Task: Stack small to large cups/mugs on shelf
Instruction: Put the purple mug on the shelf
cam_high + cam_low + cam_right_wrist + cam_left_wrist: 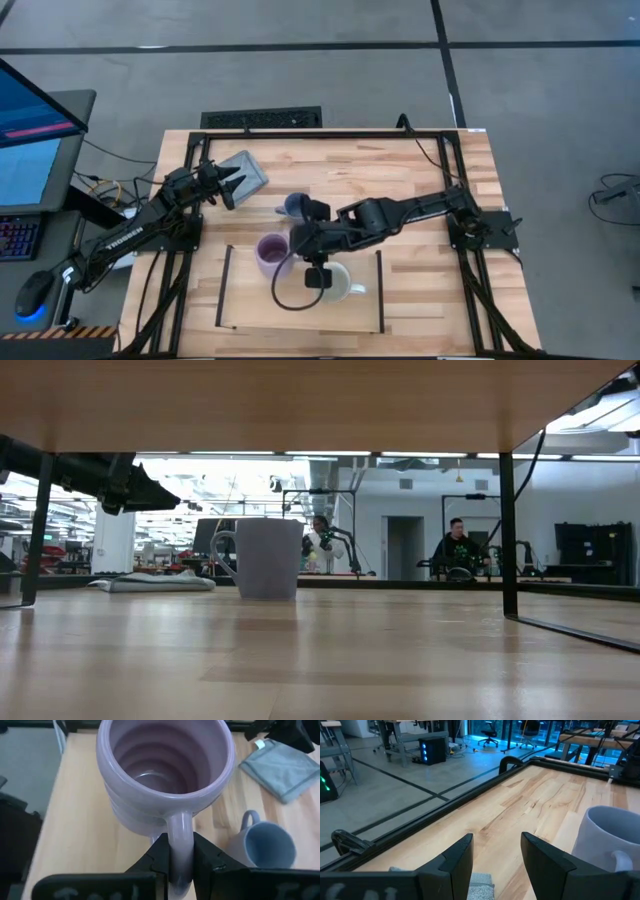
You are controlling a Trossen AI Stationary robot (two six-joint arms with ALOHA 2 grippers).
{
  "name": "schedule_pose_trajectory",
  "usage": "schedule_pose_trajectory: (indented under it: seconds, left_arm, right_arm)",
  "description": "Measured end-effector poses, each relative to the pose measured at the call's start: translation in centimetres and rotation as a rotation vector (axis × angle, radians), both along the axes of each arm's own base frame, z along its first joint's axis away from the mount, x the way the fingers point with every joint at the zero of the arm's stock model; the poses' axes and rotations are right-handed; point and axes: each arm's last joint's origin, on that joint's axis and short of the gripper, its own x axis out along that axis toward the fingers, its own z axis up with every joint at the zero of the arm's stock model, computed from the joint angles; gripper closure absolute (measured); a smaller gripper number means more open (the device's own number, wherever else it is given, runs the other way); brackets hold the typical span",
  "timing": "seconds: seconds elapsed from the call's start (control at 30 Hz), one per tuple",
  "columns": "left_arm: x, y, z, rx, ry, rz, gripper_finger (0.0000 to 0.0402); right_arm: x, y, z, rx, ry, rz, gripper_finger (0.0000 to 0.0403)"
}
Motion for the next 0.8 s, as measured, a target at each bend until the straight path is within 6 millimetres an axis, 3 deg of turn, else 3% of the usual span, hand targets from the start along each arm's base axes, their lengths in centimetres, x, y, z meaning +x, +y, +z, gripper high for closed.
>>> schedule_pose_trajectory:
  seconds: [0.43,0.8]
  left_arm:
    - [0.0,0.0,0.0,-0.001,-0.001,-0.002,0.0246]
    - [0.0,0.0,0.0,0.005,0.004,-0.004,0.0246]
  right_arm:
    - [-0.7,2.2,0.1,0.028,-0.009,0.011,0.0341]
    - [0.0,0.7,-1.9,-0.004,0.059,-0.024,0.0341]
